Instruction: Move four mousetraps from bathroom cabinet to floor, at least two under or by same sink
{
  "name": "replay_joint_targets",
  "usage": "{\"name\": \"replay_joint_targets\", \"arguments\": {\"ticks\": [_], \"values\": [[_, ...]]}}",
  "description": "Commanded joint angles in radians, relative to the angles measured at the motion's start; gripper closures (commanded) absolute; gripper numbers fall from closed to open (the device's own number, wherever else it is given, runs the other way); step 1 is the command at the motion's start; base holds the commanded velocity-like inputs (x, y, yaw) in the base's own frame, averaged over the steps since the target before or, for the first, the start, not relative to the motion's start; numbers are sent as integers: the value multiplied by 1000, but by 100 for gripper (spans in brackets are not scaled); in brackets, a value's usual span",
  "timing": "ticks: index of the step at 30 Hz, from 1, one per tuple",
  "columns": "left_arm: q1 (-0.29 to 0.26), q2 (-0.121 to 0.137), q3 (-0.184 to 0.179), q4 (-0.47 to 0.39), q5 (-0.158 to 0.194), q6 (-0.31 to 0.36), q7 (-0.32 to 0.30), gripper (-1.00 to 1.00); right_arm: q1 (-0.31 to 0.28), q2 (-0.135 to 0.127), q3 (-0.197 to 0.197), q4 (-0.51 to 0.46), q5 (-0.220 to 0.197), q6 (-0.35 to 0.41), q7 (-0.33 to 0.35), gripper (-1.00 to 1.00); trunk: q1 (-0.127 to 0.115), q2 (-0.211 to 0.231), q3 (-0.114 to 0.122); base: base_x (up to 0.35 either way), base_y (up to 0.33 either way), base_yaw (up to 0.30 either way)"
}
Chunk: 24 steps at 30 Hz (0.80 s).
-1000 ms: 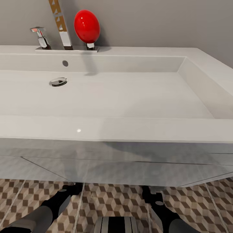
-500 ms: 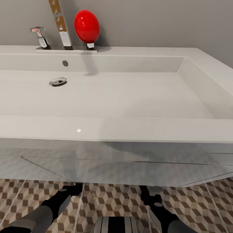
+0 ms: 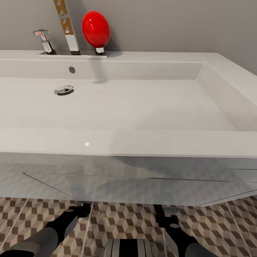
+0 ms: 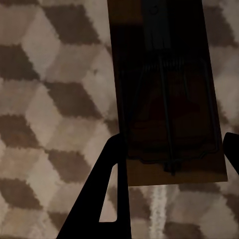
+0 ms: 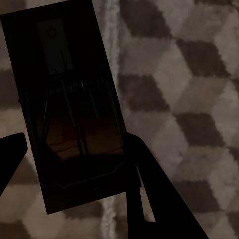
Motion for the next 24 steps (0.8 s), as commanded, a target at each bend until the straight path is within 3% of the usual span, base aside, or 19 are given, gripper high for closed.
{"name": "replay_joint_targets", "arguments": {"ticks": [1,24], "values": [[0,1,-8,-2,10,6,5,100,0,1,-5,1,9,-3,-2,100,0,0,-1,0,0,0],[0,2,-8,18,8,56,5,100,0,3,-5,6,8,-9,-2,100,0,0,-1,0,0,0]]}}
